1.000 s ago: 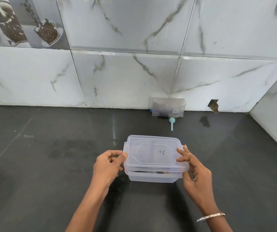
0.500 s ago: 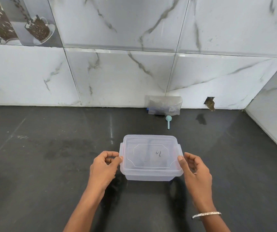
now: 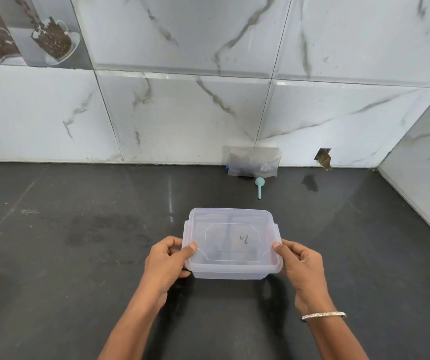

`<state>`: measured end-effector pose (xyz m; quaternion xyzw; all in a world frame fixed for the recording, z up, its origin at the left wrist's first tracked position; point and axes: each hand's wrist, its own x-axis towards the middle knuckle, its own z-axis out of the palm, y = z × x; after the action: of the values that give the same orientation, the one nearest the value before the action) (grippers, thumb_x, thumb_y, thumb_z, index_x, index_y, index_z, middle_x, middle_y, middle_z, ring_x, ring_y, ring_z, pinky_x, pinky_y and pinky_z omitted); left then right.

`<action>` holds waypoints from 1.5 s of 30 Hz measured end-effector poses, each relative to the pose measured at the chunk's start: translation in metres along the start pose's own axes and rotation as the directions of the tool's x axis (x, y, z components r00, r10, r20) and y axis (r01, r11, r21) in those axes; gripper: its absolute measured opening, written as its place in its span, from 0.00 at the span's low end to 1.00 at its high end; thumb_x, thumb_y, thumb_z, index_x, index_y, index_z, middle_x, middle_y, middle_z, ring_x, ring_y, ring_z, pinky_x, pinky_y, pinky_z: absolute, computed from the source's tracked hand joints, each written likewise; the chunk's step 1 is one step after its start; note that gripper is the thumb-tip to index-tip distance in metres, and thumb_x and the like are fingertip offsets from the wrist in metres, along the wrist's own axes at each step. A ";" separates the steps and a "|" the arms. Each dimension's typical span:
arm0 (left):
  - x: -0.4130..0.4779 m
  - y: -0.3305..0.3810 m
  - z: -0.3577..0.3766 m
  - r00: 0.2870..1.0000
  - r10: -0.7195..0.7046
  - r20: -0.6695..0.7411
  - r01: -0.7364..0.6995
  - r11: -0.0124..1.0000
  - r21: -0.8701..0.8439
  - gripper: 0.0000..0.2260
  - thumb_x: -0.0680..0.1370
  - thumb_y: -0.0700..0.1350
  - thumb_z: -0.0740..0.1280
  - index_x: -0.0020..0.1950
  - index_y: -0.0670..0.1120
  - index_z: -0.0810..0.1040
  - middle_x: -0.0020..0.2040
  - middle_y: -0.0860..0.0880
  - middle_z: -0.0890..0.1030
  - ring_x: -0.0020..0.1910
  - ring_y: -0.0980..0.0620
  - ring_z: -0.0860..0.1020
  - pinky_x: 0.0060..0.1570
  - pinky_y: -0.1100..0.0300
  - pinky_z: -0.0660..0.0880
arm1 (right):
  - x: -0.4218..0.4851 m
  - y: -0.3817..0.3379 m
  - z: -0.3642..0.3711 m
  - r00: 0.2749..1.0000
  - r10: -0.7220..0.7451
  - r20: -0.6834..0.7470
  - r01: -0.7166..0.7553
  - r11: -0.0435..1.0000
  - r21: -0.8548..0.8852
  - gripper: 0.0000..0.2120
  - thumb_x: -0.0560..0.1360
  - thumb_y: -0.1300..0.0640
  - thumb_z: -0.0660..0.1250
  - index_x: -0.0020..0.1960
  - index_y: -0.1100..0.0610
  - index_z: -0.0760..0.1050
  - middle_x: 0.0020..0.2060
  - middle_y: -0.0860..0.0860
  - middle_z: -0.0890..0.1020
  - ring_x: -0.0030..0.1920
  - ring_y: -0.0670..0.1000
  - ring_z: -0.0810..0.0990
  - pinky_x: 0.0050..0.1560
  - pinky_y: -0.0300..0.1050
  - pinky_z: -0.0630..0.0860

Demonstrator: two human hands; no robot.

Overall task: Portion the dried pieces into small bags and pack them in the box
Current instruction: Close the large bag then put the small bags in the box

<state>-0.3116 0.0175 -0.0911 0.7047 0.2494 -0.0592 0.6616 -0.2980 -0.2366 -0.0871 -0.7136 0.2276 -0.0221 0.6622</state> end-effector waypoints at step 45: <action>-0.019 -0.006 0.031 0.893 0.300 -0.337 -0.332 0.943 -0.040 0.17 0.77 0.39 0.73 0.65 0.49 0.82 0.57 0.51 0.86 0.49 0.70 0.81 0.62 0.62 0.76 | -0.015 0.012 0.023 0.885 -0.449 -0.125 0.345 0.811 -0.473 0.16 0.80 0.55 0.64 0.67 0.56 0.76 0.31 0.46 0.80 0.31 0.50 0.78 0.34 0.44 0.78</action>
<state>-0.3228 -0.0172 -0.0925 0.7031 0.2400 0.1783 0.6452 -0.3071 -0.2098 -0.0969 -0.8680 0.1469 -0.1915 0.4340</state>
